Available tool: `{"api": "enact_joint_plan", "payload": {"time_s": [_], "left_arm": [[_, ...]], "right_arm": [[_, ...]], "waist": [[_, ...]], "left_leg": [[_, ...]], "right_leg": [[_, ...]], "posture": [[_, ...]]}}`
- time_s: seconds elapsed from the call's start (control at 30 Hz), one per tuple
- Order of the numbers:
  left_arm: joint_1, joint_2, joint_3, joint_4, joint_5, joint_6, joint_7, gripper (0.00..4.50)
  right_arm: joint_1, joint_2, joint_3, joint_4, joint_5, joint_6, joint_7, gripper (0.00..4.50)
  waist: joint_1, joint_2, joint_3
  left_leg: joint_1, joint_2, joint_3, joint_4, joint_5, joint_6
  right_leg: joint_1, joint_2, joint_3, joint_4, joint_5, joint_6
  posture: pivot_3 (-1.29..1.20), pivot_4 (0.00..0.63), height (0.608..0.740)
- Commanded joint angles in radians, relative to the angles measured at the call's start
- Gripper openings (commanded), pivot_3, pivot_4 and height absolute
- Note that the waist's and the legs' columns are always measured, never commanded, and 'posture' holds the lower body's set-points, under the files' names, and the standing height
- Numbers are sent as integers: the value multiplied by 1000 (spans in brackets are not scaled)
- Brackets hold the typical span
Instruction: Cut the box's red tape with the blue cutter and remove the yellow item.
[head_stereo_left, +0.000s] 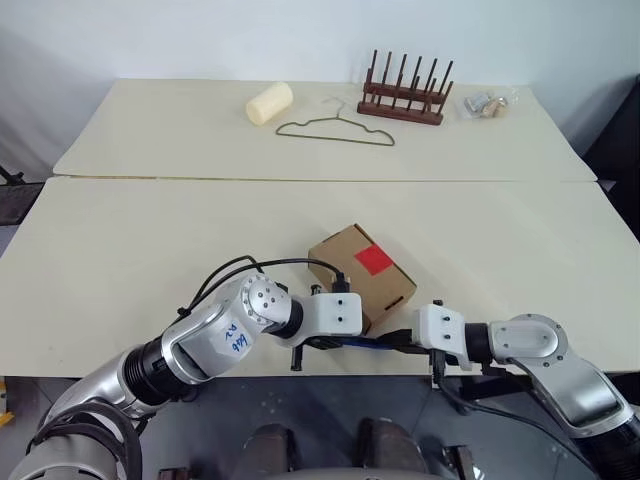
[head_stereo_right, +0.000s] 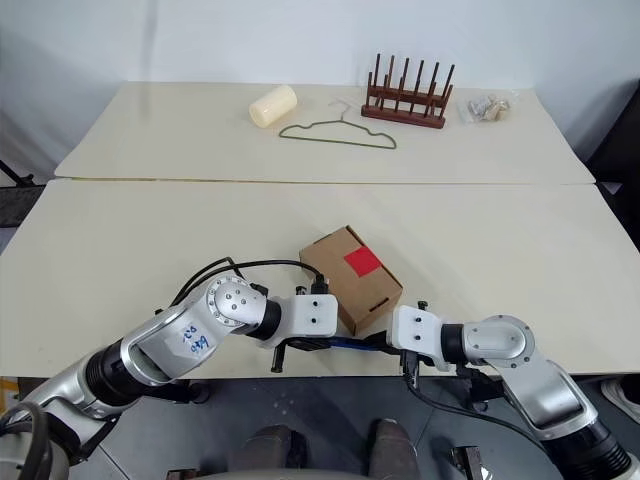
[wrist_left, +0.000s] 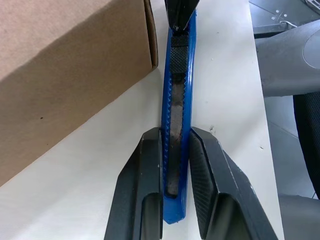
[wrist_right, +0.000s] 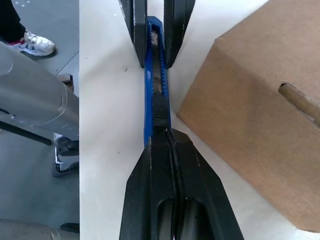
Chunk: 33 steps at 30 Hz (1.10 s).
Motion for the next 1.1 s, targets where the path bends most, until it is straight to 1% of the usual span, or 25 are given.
{"api": "enact_joint_plan", "payload": {"time_s": [0.03,0.3,0.57,0.67,0.77,0.83,0.9,0.93,1.0,1.03,1.1], "left_arm": [[10,13,-6,40,27,42,24,412],[1,6,-7,42,23,46,22,412],[1,-4,-6,46,22,52,27,412],[0,-8,-7,48,23,52,27,412],[7,-6,-3,47,23,44,28,412],[27,6,15,38,21,7,26,412],[66,21,56,34,20,-70,31,412],[81,26,69,34,21,-97,32,412],[156,63,146,30,9,-342,7,412],[199,75,198,23,-4,-459,1,412],[273,104,284,17,-29,-669,-22,412]], "right_arm": [[8,16,64,20,-32,-10,18,22],[-49,101,125,24,-48,29,-6,22],[-73,160,167,7,-65,65,-26,22],[-71,163,157,4,-60,74,-25,22],[-63,156,97,-18,-7,97,-23,22],[-55,156,9,-65,104,171,-23,22],[-40,126,-101,-128,280,270,19,22],[-34,113,-131,-146,330,302,30,22],[-13,16,-299,-185,560,498,43,387],[-2,-52,-384,-190,682,602,61,633],[10,-149,-502,-179,832,751,36,1249]], "waist": [[0,-1,0],[-1,-1,-1],[-2,-1,-2],[-2,-1,-2],[-1,-1,-2],[0,-1,-2],[0,0,-1],[0,0,-1],[-1,1,0],[-2,2,0],[-3,3,1]], "left_leg": [[0,0,0,0,0,0],[1,1,0,0,0,0],[1,1,0,0,0,0],[1,1,0,0,0,0],[1,2,0,0,0,0],[0,2,0,-1,0,0],[-1,2,-1,-1,0,0],[-2,2,-1,-1,0,0],[-2,2,-2,-1,0,0],[-2,2,-2,-1,0,0],[-2,3,-3,-3,0,0]], "right_leg": [[0,0,0,0,0,0],[0,0,0,0,0,0],[0,0,0,0,0,-1],[0,0,0,0,0,-1],[0,0,0,0,0,-1],[0,0,0,0,0,-1],[-1,0,0,0,0,-1],[-1,-1,0,0,0,-1],[-1,-2,0,-1,0,0],[-1,-2,0,-1,0,-1],[-1,-4,0,-6,0,-1]], "posture": [[0,150,740],[0,150,740],[0,150,740],[0,150,740],[0,150,740],[0,150,740],[0,150,740],[0,150,740],[0,150,740],[0,150,740],[0,150,740]]}}
